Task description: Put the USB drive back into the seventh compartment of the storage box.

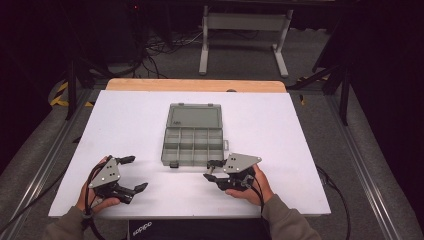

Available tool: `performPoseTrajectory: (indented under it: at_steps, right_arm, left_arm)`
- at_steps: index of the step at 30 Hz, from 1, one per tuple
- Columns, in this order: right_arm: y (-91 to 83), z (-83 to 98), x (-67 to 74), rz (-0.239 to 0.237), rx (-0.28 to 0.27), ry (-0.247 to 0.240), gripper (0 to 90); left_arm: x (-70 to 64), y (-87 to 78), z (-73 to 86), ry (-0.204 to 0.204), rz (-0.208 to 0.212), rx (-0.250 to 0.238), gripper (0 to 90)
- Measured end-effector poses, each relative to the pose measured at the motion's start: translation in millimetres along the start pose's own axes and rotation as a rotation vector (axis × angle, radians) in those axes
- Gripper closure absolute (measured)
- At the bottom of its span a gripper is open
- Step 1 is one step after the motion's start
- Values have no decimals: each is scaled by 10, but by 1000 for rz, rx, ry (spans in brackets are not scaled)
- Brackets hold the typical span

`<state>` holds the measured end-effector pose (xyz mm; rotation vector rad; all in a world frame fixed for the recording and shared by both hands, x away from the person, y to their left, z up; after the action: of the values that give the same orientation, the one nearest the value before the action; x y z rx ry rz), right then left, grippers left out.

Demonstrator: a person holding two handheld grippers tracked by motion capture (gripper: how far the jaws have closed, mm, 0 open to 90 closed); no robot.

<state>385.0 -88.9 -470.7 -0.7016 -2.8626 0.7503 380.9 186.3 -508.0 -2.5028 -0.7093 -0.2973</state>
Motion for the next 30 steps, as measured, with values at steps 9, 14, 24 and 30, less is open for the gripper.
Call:
performPoseTrajectory:
  at_steps: [9, 14, 24, 30]
  right_arm:
    - [-8, -29, -30, 13, -11, 1, 544]
    - [-4, -56, -66, 24, -19, 5, 544]
    - [27, -134, -131, 45, -32, 4, 544]
    - [77, -218, -199, 58, -48, 11, 544]
  left_arm:
    - [-4, 2, -1, -1, 2, -1, 51]
    - [-1, 2, 0, -1, 2, -2, 51]
    - [-6, 0, -6, 3, 4, -5, 52]
    - [-2, -7, -8, 4, 0, -7, 52]
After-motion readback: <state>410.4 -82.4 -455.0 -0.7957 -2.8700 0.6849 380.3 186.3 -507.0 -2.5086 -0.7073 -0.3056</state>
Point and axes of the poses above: each handheld gripper's, and its own axes: y roughly forward along the jaws, z roughly out of its underside, x roughly to its left, the point moved 8 cm from there along y, roughly forward along the jaws, and after that the axes turned 11 degrees about y, right-handed, at the moved point
